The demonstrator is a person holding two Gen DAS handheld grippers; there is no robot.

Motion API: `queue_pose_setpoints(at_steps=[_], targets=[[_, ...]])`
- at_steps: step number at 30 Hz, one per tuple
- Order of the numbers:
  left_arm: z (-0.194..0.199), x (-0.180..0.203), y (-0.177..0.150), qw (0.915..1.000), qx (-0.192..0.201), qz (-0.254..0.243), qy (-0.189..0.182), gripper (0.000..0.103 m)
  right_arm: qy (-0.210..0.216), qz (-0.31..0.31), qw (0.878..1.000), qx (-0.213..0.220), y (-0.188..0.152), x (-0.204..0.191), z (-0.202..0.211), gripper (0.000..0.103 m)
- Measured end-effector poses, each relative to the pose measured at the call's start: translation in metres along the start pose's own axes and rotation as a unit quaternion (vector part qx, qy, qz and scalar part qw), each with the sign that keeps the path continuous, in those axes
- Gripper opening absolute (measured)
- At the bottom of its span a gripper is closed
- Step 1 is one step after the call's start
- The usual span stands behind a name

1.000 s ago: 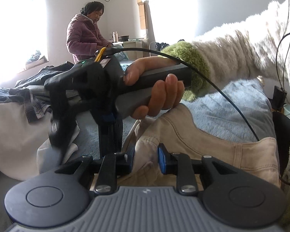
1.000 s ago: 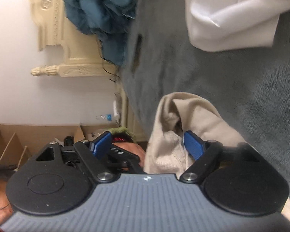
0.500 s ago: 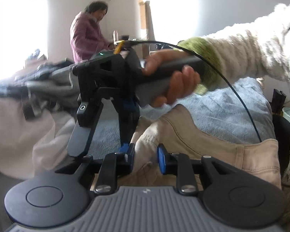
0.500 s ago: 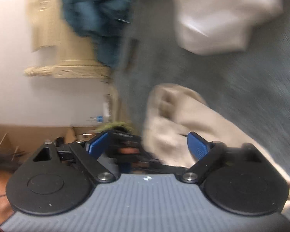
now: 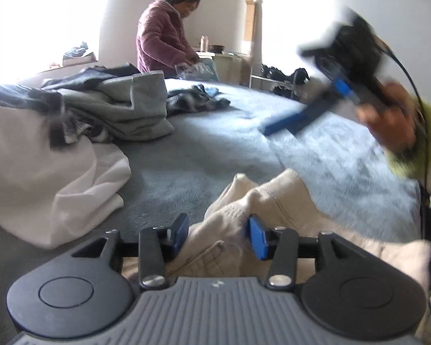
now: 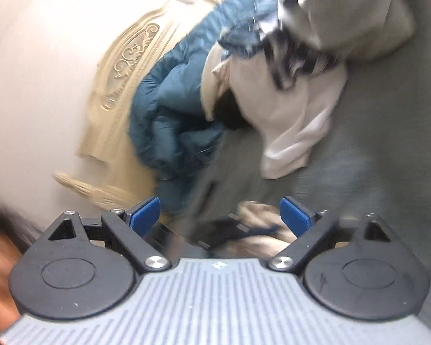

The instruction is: Fold clothes

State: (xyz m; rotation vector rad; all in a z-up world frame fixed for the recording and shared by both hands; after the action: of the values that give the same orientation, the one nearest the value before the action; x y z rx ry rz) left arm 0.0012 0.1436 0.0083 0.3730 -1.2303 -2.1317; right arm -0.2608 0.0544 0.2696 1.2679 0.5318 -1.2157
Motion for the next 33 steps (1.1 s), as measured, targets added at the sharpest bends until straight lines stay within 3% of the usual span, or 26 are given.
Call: queue_pose_setpoints(at_steps=[6,8,10,15,18,21,25,27,30,33], targets=[[0.041,0.011,0.006,0.9985,0.025,0.008,0.048,0.051,-0.076,0.147,0.985,0.047,-0.064,-0.024,0.02,0.084],[0.049,0.01,0.003,0.9976,0.027,0.022,0.061,0.05,-0.098,0.191,0.975,0.057,-0.077,-0.034,0.014,0.075],[0.049,0.007,-0.001,0.9965,0.024,0.033,0.073,0.05,-0.128,0.23,0.963,0.059,-0.09,-0.038,0.001,0.058],[0.037,-0.012,-0.018,0.9896,0.029,0.078,0.118,0.049,-0.19,0.323,0.926,0.054,-0.108,-0.05,-0.024,0.043],[0.032,-0.023,-0.027,0.9867,0.038,0.109,0.115,0.05,-0.256,0.344,0.902,0.042,-0.106,-0.032,-0.04,0.032],[0.025,-0.031,-0.037,0.985,0.044,0.122,0.113,0.05,-0.288,0.346,0.893,0.032,-0.105,0.001,-0.05,0.01],[0.03,-0.04,-0.036,0.9822,0.054,0.154,0.093,0.05,-0.274,0.328,0.903,0.047,-0.104,0.01,-0.044,0.008],[0.041,-0.037,-0.027,0.9817,0.068,0.145,0.103,0.049,-0.276,0.323,0.904,0.048,-0.102,0.005,-0.04,0.008],[0.044,-0.042,-0.021,0.9802,0.073,0.139,0.121,0.052,-0.282,0.354,0.889,0.071,-0.102,-0.018,-0.03,0.009],[0.028,-0.064,-0.035,0.9677,0.048,0.22,0.114,0.054,-0.317,0.367,0.871,0.075,-0.096,-0.015,-0.037,0.009]])
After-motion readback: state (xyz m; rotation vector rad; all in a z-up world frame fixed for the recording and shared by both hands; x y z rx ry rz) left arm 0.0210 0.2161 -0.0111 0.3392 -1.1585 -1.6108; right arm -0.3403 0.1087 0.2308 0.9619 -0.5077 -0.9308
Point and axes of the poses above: each gripper's, at about its wrist camera, not at the fingertips, and z roughly against the way its jaws point, x to its right, y to its top, the point moved 5 cm from there along -z, roughly the way its jaws point, and after that the axes turned 2 degrees about -y, right-handed, at the moved point
